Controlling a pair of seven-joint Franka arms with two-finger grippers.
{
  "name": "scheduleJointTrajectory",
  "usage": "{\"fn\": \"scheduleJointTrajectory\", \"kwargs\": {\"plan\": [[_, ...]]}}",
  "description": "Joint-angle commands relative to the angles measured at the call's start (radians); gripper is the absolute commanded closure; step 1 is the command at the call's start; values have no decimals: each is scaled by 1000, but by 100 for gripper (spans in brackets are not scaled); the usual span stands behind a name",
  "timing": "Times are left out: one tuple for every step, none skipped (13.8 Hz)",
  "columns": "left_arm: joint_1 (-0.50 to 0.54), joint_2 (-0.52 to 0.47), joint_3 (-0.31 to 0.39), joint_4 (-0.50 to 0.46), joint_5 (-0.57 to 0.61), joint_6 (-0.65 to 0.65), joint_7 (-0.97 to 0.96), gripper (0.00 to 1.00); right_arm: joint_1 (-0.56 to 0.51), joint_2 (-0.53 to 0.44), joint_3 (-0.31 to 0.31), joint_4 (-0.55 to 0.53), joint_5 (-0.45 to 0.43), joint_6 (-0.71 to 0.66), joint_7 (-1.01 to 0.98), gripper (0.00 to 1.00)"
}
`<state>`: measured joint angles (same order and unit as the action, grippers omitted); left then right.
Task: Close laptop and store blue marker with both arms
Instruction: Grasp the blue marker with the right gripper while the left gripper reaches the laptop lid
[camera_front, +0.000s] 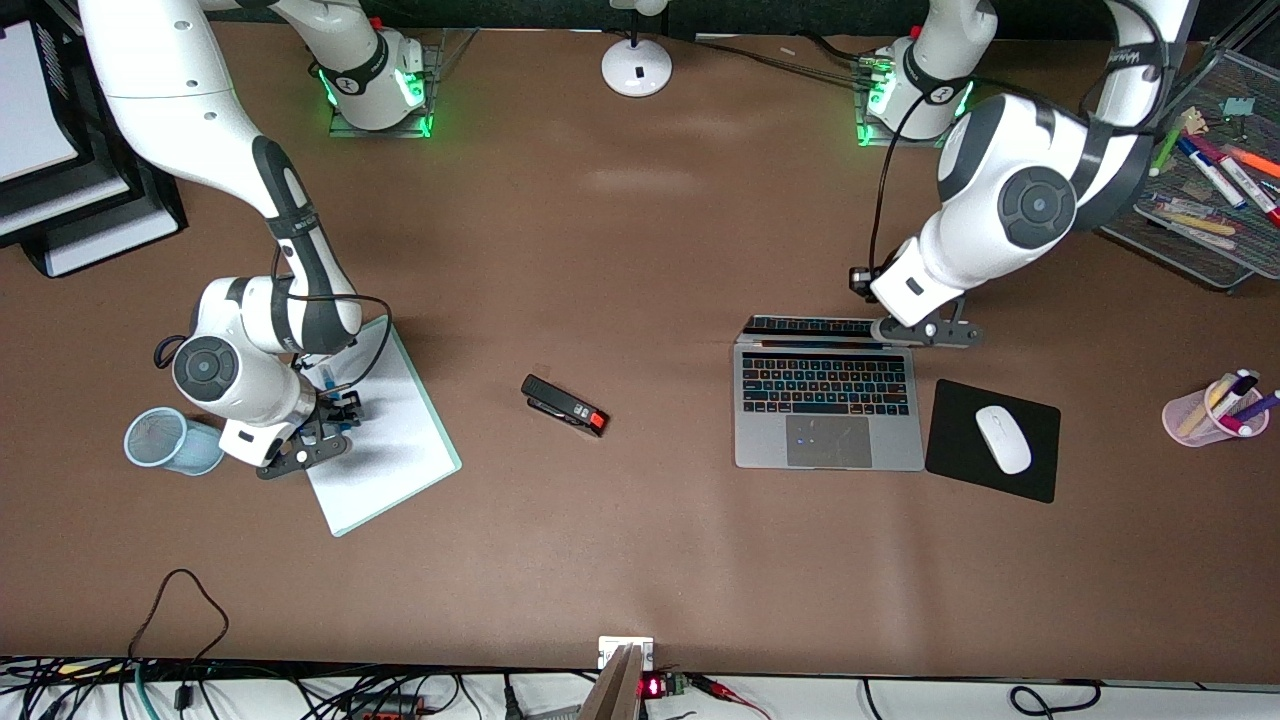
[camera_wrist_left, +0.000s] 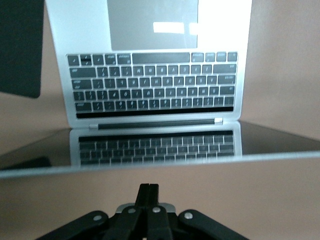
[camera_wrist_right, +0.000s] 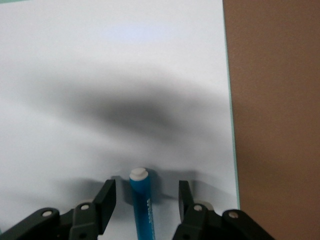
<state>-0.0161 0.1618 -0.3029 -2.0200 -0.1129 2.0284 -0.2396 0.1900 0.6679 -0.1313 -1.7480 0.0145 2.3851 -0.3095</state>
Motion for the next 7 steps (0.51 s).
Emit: {"fn": "scheduleJointTrajectory", "kwargs": {"plan": [[-7, 30, -1, 4, 27, 53, -6, 100, 5, 1, -2, -5, 13, 16, -2, 46], [-7, 30, -1, 4, 59, 55, -6, 100, 6, 1, -2, -5, 21, 16, -2, 47], [-7, 32, -1, 4, 67, 56, -6, 100, 6, 1, -2, -5, 28, 16, -2, 50], [-7, 38, -1, 4, 73, 78, -6, 100, 6, 1, -2, -5, 41, 16, -2, 51], [-7, 44, -1, 4, 81, 97, -4, 100, 6, 1, -2, -5, 47, 16, -2, 52], [-7, 47, 1, 6, 100, 104, -3, 100, 6, 1, -2, -5, 48, 16, -2, 54], [-4, 47, -1, 6, 116, 116, -3, 100, 6, 2, -2, -4, 47, 16, -3, 56]]}}
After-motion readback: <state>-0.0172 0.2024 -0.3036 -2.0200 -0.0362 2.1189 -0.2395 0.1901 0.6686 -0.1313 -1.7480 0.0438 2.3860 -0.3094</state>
